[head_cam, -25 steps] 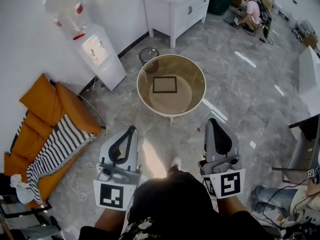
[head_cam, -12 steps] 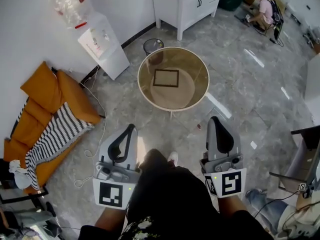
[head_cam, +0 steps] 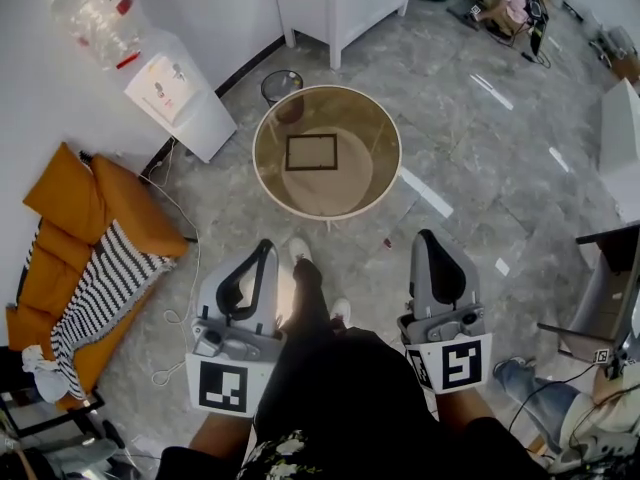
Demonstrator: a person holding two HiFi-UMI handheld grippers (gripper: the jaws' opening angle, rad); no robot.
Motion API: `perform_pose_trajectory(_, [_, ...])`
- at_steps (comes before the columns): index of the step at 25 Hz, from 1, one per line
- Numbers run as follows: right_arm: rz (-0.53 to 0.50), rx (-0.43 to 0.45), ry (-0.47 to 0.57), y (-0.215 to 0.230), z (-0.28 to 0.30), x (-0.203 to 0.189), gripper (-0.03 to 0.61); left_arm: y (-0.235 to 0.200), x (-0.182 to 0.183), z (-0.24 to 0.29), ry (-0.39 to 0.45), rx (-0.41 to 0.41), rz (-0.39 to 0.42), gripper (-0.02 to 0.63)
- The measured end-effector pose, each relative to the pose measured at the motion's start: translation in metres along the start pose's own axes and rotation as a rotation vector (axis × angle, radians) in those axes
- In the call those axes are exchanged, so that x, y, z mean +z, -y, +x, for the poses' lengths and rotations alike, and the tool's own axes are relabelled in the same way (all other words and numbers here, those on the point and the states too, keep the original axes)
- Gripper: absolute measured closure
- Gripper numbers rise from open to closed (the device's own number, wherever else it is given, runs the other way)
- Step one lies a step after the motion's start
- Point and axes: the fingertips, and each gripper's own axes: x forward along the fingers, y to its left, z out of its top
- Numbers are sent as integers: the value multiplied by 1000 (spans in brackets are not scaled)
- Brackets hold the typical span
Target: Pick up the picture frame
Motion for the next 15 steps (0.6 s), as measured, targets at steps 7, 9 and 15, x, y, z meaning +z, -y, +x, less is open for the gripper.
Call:
perform_pose_trajectory(7, [-4, 6, -7, 10, 39, -9, 582, -22, -7, 32, 8, 4, -8, 600])
perform_pose_trajectory(9, [-8, 17, -7, 7, 56, -10, 583, -34, -11, 40, 3, 8, -12, 600])
perform_pose_trajectory(15, [-12, 28, 6, 1, 113, -5, 583, -79, -9, 71, 19, 10, -10, 600])
